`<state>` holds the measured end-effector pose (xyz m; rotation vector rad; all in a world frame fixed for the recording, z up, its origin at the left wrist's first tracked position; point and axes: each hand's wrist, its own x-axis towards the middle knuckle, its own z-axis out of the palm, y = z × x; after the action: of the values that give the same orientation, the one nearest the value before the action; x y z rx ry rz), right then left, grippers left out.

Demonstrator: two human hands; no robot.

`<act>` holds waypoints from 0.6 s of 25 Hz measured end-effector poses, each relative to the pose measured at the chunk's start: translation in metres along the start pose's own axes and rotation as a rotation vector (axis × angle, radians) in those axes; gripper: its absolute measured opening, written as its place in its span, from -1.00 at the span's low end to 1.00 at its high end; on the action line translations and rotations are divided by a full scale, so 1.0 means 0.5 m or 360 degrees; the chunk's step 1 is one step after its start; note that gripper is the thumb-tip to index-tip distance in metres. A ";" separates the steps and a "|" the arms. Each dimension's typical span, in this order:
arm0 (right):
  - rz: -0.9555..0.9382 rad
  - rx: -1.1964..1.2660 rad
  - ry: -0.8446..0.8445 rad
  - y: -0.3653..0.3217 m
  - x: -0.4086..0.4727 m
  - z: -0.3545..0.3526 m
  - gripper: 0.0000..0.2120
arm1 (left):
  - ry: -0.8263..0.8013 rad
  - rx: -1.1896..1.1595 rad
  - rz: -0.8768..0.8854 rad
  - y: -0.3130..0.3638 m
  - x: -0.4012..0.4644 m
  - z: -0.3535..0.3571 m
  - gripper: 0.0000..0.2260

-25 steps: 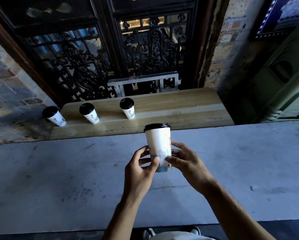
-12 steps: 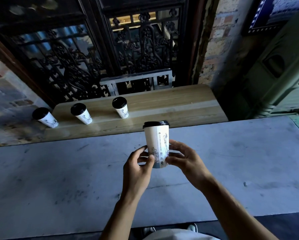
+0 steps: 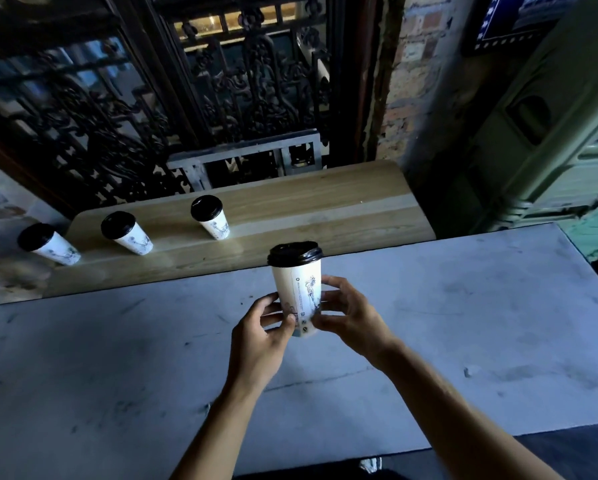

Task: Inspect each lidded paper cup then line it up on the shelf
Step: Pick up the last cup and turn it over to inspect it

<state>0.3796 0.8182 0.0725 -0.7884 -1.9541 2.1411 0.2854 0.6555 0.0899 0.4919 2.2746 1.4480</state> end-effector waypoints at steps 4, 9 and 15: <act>0.0034 -0.0175 -0.0025 0.002 0.077 -0.018 -0.41 | 0.0009 0.0014 -0.0041 -0.007 0.069 0.019 -0.72; 0.0011 -0.0540 -0.0019 0.002 0.235 0.013 -0.51 | 0.0021 0.0024 -0.0126 -0.050 0.223 0.016 -0.66; -0.0060 -0.0824 0.0179 0.025 0.534 0.073 -0.51 | -0.0010 -0.0122 -0.0200 -0.172 0.523 0.032 -0.37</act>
<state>0.1378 0.9008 -0.0145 -0.9076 -2.4662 1.5366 0.0622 0.7620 -0.0319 0.3240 2.1939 1.4621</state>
